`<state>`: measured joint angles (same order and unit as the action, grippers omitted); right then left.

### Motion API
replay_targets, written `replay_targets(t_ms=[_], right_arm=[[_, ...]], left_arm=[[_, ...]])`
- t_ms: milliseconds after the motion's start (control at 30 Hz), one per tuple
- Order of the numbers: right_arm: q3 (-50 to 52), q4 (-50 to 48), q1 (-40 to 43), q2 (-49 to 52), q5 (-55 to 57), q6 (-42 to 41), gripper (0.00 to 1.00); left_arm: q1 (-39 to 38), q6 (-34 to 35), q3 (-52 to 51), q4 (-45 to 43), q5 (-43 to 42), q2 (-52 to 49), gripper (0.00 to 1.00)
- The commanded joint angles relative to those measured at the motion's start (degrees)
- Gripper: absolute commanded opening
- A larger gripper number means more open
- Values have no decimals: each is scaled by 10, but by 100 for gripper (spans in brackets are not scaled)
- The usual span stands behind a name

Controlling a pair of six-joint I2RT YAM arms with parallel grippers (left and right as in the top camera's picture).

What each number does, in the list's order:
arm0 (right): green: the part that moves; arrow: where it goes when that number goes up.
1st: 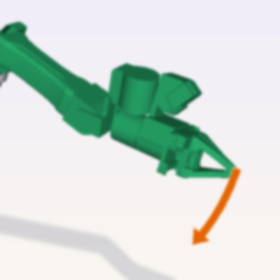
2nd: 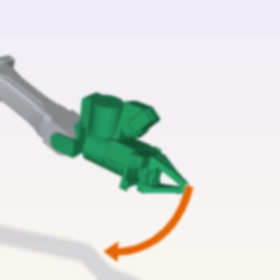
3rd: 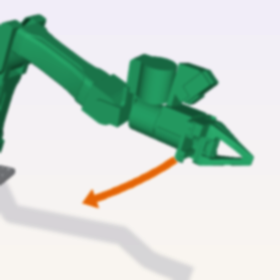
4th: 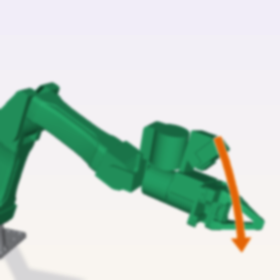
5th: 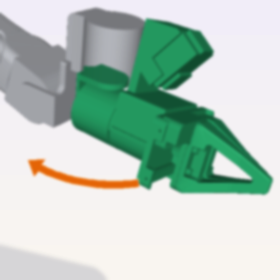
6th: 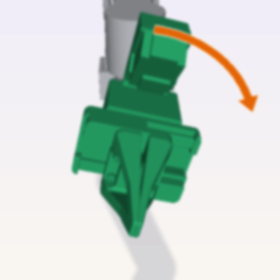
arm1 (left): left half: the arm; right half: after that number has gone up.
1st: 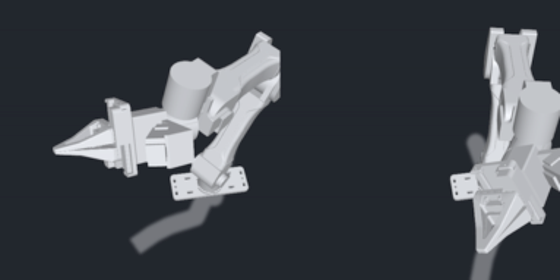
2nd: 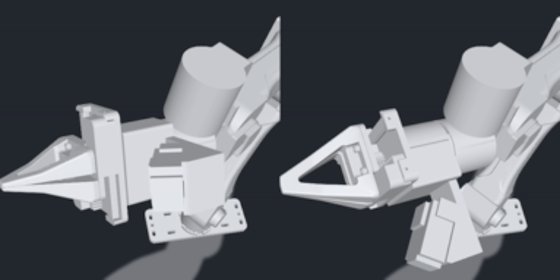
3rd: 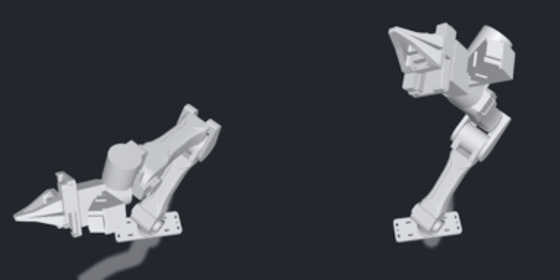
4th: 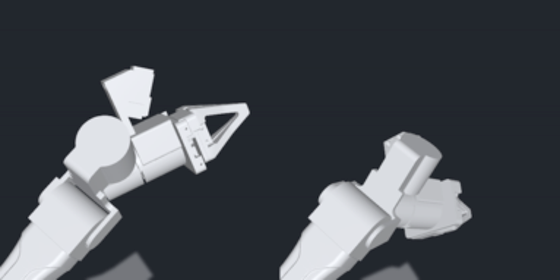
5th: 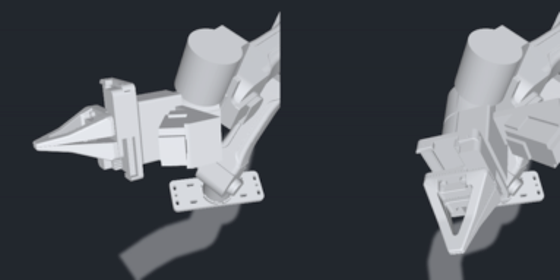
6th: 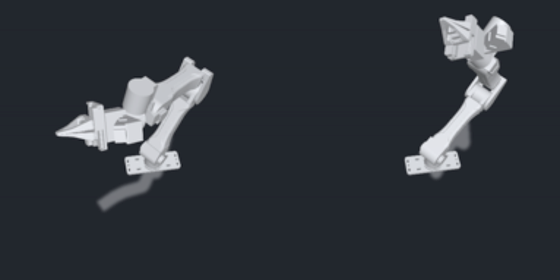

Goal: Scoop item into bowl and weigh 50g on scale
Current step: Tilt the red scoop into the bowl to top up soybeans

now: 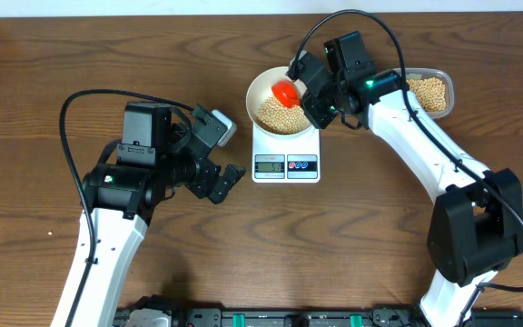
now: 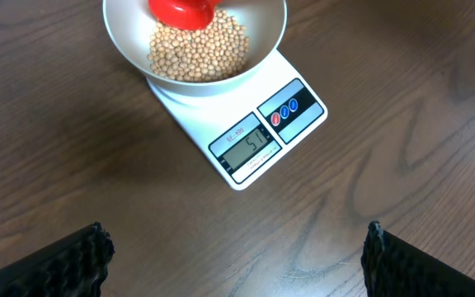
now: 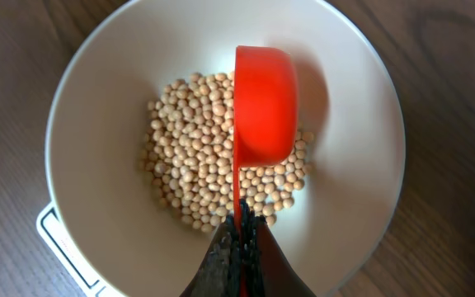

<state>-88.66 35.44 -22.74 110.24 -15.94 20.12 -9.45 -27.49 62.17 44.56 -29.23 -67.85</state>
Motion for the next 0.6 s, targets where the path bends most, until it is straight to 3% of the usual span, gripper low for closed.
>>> replay_targets(t_ms=[0,567], right_arm=[[-2,-1,-7,10,15,6,1],[-2,11,-26,15,25,19,1]], left_arm=[[-1,-10,14,0,3,-3,98],[-1,-10,14,0,3,-3,99]])
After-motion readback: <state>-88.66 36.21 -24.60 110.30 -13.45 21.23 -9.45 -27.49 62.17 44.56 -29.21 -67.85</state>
